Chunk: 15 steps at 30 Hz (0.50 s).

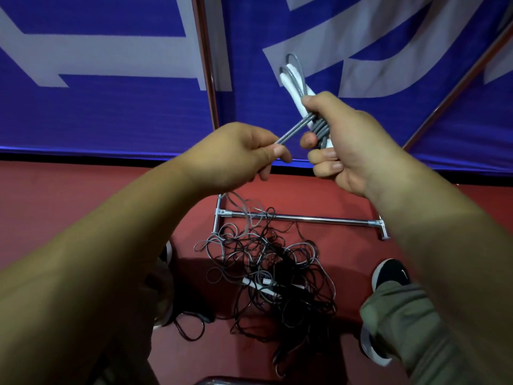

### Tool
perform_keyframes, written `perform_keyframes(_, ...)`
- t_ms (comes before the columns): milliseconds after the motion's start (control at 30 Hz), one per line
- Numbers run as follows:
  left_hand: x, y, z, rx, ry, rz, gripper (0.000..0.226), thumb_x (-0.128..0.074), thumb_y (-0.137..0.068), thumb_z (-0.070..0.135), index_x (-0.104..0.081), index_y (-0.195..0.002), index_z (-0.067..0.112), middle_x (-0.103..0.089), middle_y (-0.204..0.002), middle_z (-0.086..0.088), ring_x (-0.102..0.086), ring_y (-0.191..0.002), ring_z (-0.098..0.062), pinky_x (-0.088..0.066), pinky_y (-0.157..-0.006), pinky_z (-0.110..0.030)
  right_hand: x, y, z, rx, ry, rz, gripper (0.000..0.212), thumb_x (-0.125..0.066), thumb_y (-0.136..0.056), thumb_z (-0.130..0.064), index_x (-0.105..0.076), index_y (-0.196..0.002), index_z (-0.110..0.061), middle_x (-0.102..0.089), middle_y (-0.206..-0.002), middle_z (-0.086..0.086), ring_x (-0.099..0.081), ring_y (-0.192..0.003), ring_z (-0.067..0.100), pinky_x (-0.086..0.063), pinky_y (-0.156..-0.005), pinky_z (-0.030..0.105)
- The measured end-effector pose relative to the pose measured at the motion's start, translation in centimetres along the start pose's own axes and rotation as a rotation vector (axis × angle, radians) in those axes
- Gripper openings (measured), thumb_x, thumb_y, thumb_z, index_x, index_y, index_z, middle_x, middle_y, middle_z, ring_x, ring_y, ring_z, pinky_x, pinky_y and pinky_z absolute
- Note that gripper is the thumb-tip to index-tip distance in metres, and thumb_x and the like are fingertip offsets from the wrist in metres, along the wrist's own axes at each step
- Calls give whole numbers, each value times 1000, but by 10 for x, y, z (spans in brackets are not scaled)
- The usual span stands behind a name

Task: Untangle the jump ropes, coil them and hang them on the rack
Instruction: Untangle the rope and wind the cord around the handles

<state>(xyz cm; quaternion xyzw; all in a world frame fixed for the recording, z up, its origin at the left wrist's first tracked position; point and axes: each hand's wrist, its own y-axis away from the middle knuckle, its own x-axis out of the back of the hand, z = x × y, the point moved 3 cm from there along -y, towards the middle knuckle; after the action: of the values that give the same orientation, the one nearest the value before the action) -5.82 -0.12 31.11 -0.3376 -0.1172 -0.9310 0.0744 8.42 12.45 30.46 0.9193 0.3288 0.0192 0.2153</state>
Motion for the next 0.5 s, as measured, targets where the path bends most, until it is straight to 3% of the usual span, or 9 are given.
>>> perform_keyframes(100,-7,-1,1,46,-23,-21,28,-55,-109,36,-74,-88,37,-72,-69,13,-58,-57,1,-52,-59,-26,-6,3,-1,-26,-46,-91,24,-65,-96,-42,-52,-96,-22,-49,-71,0,-19,-52,10,-16,-40,22)
perform_keyframes(200,-10,-5,-2,71,5,-35,30,-58,-108,33,-72,-82,34,-74,-68,16,-68,-67,-1,-60,-84,-40,-9,5,-1,-44,-58,-133,19,-61,-98,-38,-51,-95,-22,-47,-71,-1,-18,-51,9,-15,-40,20)
perform_keyframes(267,-13,-8,-5,86,41,-49,27,-59,-108,32,-74,-85,28,-77,-71,13,-74,-74,-8,-60,-92,-46,-10,6,-1,-57,-50,-162,21,-63,-98,-38,-51,-98,-21,-48,-71,-1,-19,-50,8,-14,-39,20)
perform_keyframes(333,-16,-11,-7,89,41,-30,28,-60,-107,34,-75,-86,23,-78,-73,9,-76,-77,-16,-61,-89,-54,-12,7,1,-72,-25,-190,25,-66,-98,-38,-49,-100,-20,-49,-71,-1,-20,-47,7,-14,-39,20)
perform_keyframes(500,-22,-18,-11,88,53,23,42,-58,-105,51,-76,-91,15,-79,-77,3,-77,-75,-22,-61,-84,-52,-15,12,1,-106,16,-289,21,-61,-101,-30,-47,-90,-18,-46,-69,-1,-19,-45,5,-14,-36,17)
